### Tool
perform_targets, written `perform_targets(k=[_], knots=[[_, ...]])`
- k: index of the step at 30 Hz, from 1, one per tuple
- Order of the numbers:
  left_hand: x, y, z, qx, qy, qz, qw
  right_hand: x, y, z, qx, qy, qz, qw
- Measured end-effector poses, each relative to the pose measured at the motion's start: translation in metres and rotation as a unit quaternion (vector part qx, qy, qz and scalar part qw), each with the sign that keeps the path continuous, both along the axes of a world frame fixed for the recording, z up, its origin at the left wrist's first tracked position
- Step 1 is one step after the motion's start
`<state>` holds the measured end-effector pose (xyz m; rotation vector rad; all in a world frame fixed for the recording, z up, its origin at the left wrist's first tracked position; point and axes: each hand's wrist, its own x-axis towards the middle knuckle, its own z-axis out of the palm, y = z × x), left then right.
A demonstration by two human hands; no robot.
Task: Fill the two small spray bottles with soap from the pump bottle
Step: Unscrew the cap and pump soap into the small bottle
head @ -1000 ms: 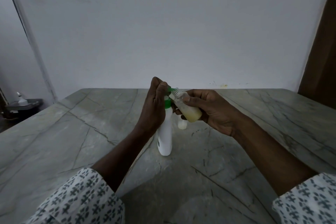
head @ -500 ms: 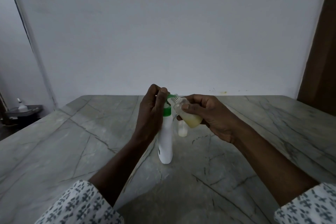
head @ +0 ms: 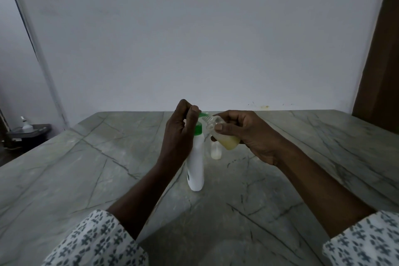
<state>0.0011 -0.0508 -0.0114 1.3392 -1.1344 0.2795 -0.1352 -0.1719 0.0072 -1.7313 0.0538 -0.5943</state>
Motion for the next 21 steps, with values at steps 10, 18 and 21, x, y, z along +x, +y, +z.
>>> perform_targets(k=[10,18,21], knots=[[0.0049,0.001,0.0032,-0.018,0.016,0.003,1.0,0.0026,-0.0016,-0.0029,0.003,0.002,0.006,1.0],[0.0045,-0.0015,0.0029,0.004,0.005,0.0,1.0,0.0009,-0.0039,-0.0026,-0.011,0.001,-0.004,1.0],[0.006,-0.0005,0.0008,0.009,-0.001,-0.009,1.0,-0.0006,-0.0047,-0.0008,-0.023,-0.003,-0.004,1.0]])
